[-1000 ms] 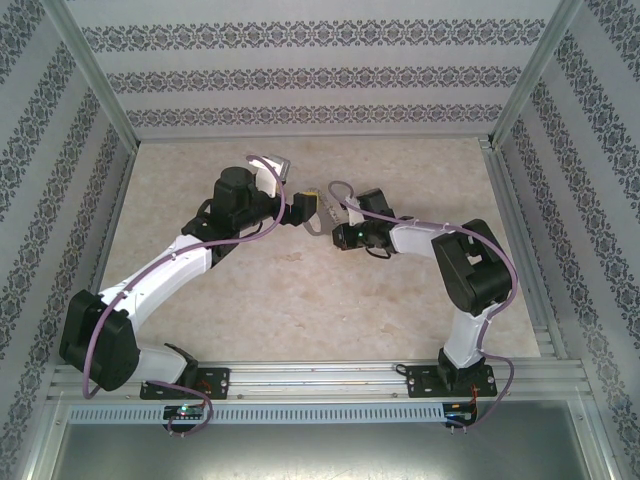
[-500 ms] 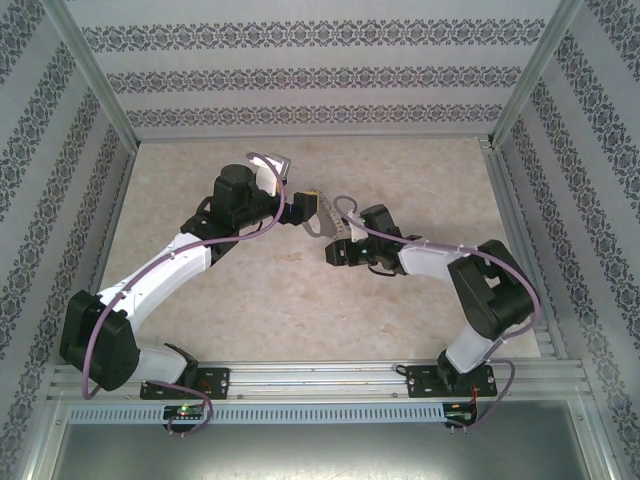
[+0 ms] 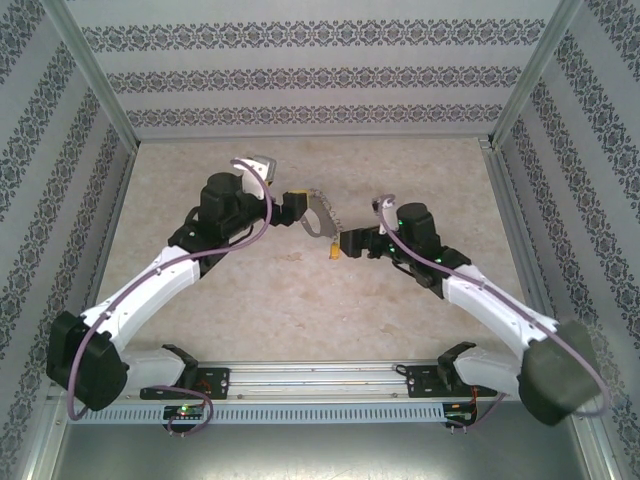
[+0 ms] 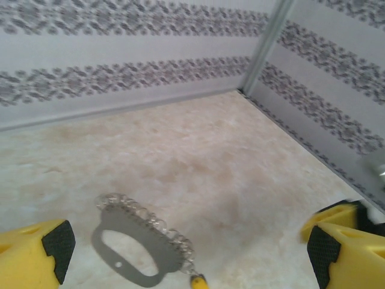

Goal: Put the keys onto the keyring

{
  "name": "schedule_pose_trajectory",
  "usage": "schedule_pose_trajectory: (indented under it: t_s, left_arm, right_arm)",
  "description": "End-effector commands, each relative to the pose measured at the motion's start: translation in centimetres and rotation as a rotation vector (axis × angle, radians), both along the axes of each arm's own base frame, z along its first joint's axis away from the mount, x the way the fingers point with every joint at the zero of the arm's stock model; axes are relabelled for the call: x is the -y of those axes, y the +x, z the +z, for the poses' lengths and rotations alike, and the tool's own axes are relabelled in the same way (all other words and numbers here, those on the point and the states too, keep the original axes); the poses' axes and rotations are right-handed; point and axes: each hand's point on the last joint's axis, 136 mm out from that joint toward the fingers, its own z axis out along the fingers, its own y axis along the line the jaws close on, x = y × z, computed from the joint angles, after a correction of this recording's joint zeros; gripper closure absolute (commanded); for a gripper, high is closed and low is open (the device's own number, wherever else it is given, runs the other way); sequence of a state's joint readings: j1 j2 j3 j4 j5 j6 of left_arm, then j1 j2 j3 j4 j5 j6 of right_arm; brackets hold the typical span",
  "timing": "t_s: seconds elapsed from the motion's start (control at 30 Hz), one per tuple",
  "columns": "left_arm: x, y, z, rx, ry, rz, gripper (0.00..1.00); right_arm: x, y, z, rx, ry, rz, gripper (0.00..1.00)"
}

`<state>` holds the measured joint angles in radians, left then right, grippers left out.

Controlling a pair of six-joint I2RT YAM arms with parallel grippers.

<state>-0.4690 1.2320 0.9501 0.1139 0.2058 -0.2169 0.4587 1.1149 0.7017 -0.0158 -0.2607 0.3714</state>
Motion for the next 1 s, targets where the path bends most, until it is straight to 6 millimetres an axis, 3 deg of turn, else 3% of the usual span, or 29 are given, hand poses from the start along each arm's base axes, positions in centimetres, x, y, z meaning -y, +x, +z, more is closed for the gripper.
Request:
schedule_pose_trajectory:
  t_s: [0.0, 0.13, 0.3, 0.4, 0.57, 0.67, 0.8, 0.97]
  left_arm:
    - [-3.2, 1.0, 0.7, 0.126, 0.001, 0.170, 0.00]
    - [-5.5, 0.3, 1.1, 0.335, -0.043, 0.275, 0.00]
    - [-6.8, 0.8, -0.4, 0.367, 0.148, 0.328, 0.00]
    - [-8.4, 1.6, -1.7, 0.390, 0.227, 0.398, 0.00]
    - [-12.1, 2.7, -5.7, 0.339, 0.294, 0.469, 0.00]
    - [-14.9, 3.1, -7.5, 0.298, 0.302, 0.557, 0.00]
    - [-16.6, 3.3, -9.6, 0.244, 0.343, 0.585, 0.00]
    - [-18.8, 2.9, -12.6, 0.175, 0.373, 0.624, 0.00]
  right_arm:
    - [5.8, 1.3, 0.9, 0.089, -0.137, -0.245, 0.02]
    - [10.4, 2.2, 3.5, 0.226, -0.114, -0.418, 0.02]
    - [14.9, 3.8, 4.2, 0.274, -0.126, -0.612, 0.02]
    - [16.7, 4.8, 3.3, 0.278, -0.193, -0.670, 0.02]
    - [17.9, 7.1, 1.4, 0.286, -0.333, -0.682, 0.02]
    - [19.7, 7.9, 0.1, 0.272, -0.393, -0.754, 0.02]
    - [22.1, 7.9, -1.6, 0.249, -0.570, -0.795, 0.02]
    - [23.3, 7.4, -3.0, 0.256, -0.595, -0.822, 0.02]
